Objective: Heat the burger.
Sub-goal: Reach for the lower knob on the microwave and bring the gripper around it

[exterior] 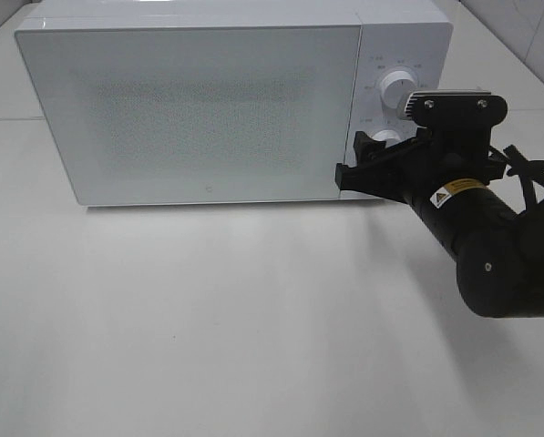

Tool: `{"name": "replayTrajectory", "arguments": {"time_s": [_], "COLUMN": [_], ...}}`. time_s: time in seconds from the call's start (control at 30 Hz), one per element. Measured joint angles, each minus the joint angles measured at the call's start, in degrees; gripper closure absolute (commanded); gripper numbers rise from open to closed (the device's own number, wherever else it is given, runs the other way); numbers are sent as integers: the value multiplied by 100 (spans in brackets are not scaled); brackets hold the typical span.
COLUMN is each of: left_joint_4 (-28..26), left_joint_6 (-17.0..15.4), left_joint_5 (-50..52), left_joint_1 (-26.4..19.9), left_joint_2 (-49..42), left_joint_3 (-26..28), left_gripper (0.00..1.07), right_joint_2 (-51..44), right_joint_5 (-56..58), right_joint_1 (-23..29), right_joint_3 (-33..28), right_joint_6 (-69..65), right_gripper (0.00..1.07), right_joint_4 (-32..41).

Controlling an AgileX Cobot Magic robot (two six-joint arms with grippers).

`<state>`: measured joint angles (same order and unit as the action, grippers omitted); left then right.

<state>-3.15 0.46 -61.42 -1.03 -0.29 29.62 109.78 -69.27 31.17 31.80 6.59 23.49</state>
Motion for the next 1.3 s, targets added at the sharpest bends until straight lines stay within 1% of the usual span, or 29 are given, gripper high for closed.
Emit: {"name": "replayTrajectory", "arguments": {"time_s": [0.13,0.33,0.7,0.97,1.3], "left_joint_4": [0,0,0,0,0], "left_joint_6": [0,0,0,0,0], "left_joint_5": [0,0,0,0,0], "left_joint_1": [0,0,0,0,0], "left_joint_2": [0,0,0,0,0], "left_joint_3": [0,0,0,0,0], "left_gripper": [6,6,6,6,6], "right_joint_2": [92,275,464,670,688], "right_joint_5": [6,11,0,11,17], "right_joint_1": [0,0,0,0,0], "right_joint_3": [52,223,350,630,665], "right_joint_6": [11,132,183,384,453], "right_gripper": [35,35,35,35,35], "right_joint_4": [52,453,481,481,493]}}
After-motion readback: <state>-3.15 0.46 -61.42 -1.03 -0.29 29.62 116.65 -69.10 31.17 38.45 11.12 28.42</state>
